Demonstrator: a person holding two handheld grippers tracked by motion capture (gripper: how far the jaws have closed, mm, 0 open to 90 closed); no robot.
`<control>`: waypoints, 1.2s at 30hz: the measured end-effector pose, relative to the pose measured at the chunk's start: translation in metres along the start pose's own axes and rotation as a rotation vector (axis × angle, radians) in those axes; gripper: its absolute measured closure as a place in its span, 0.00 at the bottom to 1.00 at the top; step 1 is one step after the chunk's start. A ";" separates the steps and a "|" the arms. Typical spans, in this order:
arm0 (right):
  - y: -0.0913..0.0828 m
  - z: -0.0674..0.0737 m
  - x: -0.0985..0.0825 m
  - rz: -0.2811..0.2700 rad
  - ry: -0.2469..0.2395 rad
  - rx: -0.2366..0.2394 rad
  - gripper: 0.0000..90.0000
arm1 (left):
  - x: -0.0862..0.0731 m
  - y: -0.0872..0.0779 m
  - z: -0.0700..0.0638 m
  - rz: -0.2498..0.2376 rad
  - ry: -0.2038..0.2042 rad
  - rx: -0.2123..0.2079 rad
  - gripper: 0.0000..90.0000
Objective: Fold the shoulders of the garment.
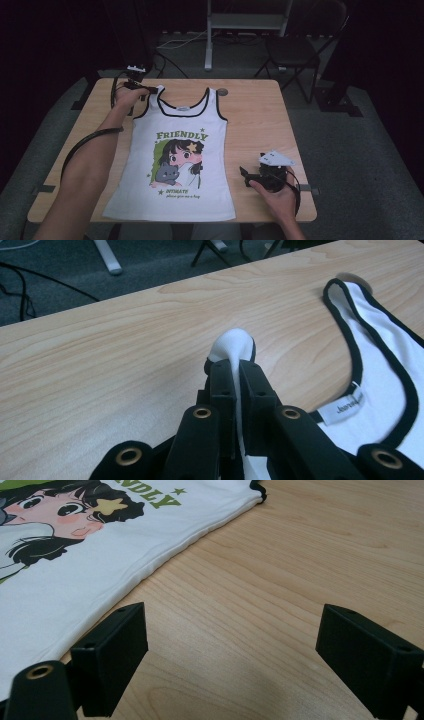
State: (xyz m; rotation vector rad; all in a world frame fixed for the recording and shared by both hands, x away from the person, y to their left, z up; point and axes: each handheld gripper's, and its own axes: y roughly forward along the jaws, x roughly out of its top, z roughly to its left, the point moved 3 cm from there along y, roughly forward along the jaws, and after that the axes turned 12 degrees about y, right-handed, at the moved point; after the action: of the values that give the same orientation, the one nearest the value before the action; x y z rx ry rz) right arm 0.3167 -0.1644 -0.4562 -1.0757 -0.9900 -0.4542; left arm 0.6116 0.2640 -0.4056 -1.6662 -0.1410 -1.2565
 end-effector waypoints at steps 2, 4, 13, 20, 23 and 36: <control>0.000 0.000 0.000 -0.001 -0.002 0.000 0.14 | 0.001 -0.004 -0.002 -0.009 0.004 -0.002 0.96; 0.000 0.000 0.000 -0.002 -0.003 0.000 0.14 | 0.001 -0.008 -0.004 -0.016 0.010 -0.008 0.96; -0.001 0.002 0.000 0.000 -0.010 0.002 0.14 | -0.001 -0.023 -0.018 -0.076 -0.001 -0.011 0.96; -0.001 0.003 0.000 0.002 -0.011 0.001 0.14 | -0.001 -0.032 -0.026 -0.081 0.017 -0.004 0.96; -0.001 0.003 0.000 0.003 -0.012 0.000 0.14 | 0.000 -0.035 -0.030 -0.086 0.031 0.004 0.95; -0.002 0.001 0.000 -0.006 -0.008 -0.007 0.14 | 0.000 -0.052 -0.045 -0.147 0.025 0.007 0.95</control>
State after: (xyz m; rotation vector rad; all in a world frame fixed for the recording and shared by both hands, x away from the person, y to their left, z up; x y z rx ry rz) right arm 0.3150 -0.1638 -0.4548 -1.0815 -0.9992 -0.4590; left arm 0.5508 0.2562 -0.3742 -1.6576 -0.2566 -1.3845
